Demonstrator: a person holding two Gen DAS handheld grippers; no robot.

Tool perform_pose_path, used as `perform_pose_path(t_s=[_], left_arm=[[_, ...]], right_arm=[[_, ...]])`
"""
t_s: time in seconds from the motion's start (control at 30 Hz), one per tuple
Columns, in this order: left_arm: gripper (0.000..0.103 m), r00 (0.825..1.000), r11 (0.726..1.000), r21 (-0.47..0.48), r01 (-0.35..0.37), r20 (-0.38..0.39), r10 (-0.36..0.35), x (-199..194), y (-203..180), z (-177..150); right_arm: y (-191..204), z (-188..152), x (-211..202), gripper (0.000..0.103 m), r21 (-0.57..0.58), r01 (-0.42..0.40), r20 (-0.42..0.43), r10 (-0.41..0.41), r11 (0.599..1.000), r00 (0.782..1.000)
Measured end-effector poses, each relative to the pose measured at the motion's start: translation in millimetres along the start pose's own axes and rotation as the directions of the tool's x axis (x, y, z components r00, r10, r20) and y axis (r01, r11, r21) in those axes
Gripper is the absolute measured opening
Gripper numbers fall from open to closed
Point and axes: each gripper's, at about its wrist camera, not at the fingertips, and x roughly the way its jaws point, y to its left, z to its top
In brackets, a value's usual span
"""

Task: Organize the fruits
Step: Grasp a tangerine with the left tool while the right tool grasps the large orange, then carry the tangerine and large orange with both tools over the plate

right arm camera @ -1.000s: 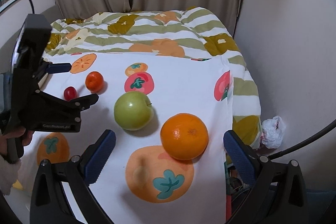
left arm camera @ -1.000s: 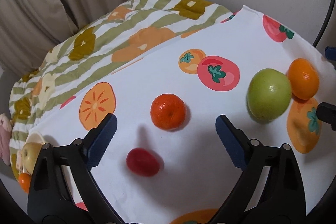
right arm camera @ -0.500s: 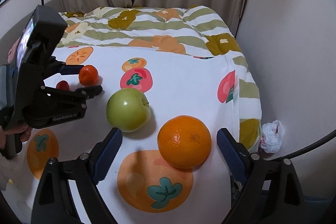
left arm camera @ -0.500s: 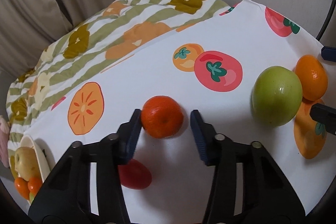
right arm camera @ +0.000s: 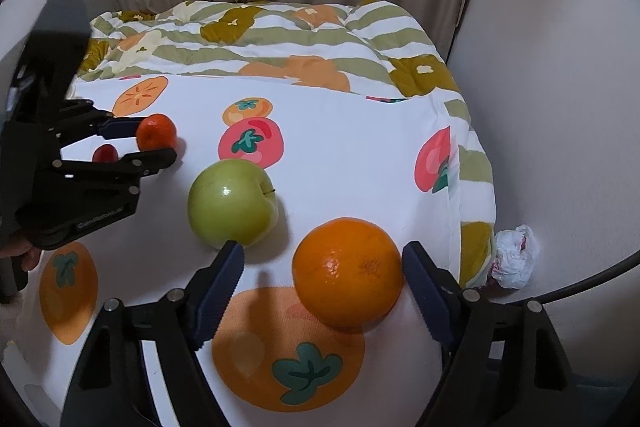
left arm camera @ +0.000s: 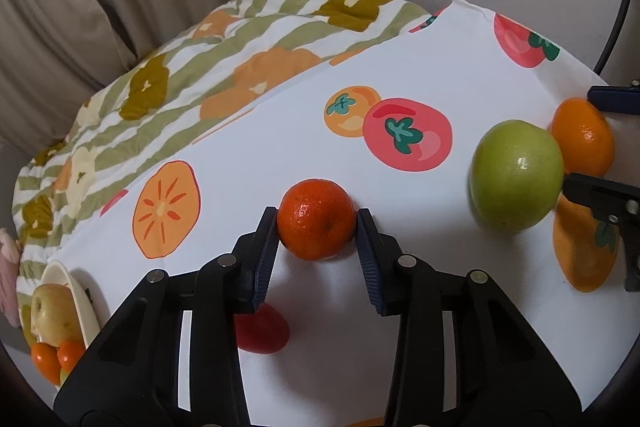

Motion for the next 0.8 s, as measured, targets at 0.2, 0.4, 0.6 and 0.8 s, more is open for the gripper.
perform_pose_path(t_s=[0.2,0.4,0.6,0.8], left_arm=[[0.043,1.000,1.000,-0.003,0.009,0.010,-0.009,-7.9,-2.2,-0.1],[0.042,1.000,1.000,-0.013,0.004,0.003,-0.004,-9.9,0.0,-3.4],[0.042,1.000,1.000,-0.013,0.007,0.008,-0.007,-13.8,-1.4,-5.3],[0.042,1.000,0.999,-0.035,0.014,0.022,-0.013,-20.8,1.7,-6.0]], right_arm=[[-1.8,1.6,5.9,0.074,0.010,0.030,-0.018,-0.030,1.000,0.999],[-0.3,1.3,6.1,0.068,-0.001,0.057,-0.024,-0.057,0.998,0.998],[-0.4,0.8,2.7,0.054,-0.010,0.067,-0.017,-0.067,0.998,0.998],[0.9,1.9,-13.2,0.054,-0.019,0.051,0.048,-0.050,0.999,0.998]])
